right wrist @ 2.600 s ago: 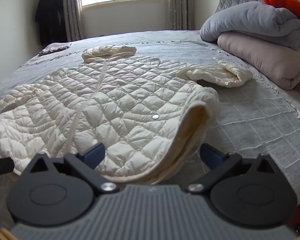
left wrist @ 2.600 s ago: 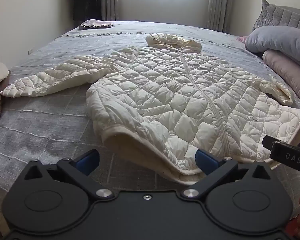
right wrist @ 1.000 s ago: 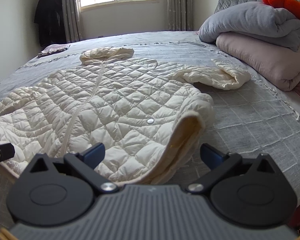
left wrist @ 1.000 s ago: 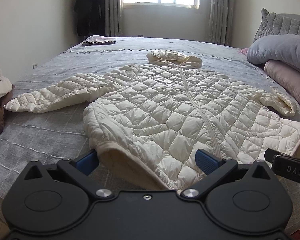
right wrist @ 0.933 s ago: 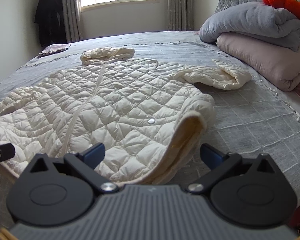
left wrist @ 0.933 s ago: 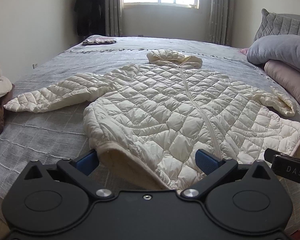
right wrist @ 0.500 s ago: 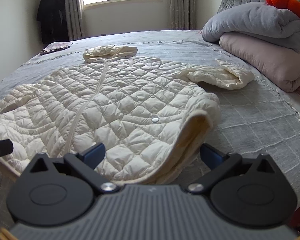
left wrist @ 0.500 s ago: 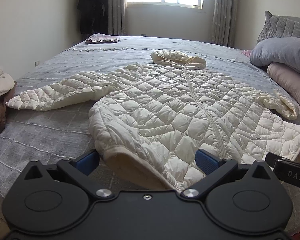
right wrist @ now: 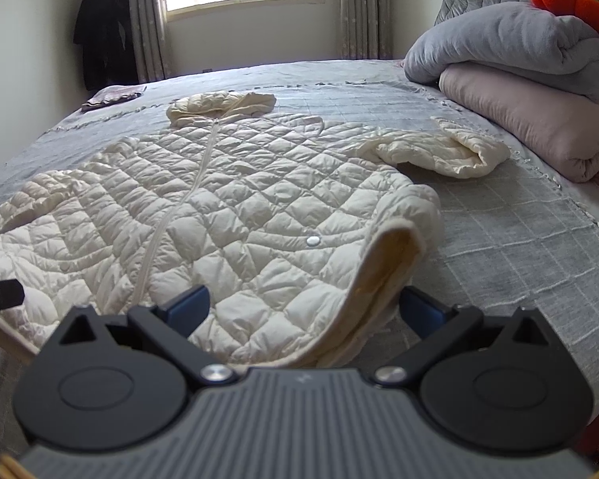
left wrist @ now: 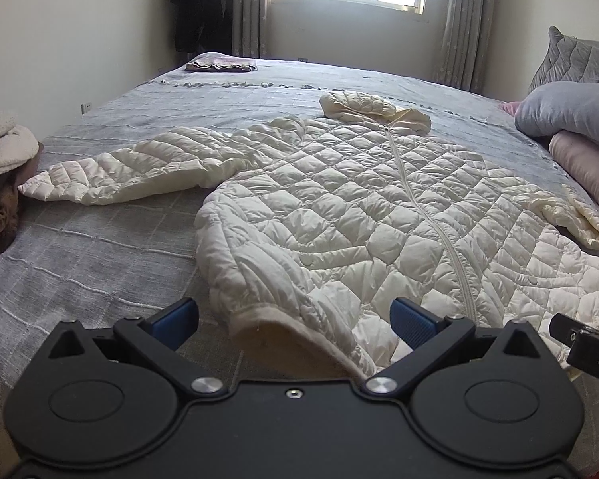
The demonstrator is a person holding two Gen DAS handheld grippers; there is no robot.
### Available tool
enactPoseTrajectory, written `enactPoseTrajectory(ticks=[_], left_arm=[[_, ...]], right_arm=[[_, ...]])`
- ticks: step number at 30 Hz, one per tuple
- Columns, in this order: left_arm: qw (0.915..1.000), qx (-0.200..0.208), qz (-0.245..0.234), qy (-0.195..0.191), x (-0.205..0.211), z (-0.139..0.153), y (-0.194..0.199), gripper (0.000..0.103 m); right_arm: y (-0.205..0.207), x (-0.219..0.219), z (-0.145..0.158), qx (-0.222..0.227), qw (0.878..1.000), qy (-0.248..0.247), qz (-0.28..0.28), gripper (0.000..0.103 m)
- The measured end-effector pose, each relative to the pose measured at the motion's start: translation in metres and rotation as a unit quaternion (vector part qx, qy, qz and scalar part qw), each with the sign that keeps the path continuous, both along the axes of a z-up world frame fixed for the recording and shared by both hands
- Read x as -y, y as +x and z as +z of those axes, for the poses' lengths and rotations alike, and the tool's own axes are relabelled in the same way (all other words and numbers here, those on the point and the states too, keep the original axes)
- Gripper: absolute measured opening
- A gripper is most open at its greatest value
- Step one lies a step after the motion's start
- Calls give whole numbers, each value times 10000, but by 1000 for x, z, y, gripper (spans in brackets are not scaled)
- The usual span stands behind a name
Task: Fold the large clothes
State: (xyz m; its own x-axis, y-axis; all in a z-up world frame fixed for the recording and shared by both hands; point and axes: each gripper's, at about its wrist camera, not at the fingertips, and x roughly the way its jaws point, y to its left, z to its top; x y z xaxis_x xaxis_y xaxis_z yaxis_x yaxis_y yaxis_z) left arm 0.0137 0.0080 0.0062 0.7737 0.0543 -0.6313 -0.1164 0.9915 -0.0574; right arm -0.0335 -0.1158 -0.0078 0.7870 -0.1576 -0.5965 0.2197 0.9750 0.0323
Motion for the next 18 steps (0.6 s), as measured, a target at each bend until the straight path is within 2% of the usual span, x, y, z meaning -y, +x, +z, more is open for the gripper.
enactPoseTrajectory(ticks=[18], left_arm=[[9999,35,106,79,-5,1,1,103]], right_arm=[[-1,6,2,22,10000,34,-13,103]])
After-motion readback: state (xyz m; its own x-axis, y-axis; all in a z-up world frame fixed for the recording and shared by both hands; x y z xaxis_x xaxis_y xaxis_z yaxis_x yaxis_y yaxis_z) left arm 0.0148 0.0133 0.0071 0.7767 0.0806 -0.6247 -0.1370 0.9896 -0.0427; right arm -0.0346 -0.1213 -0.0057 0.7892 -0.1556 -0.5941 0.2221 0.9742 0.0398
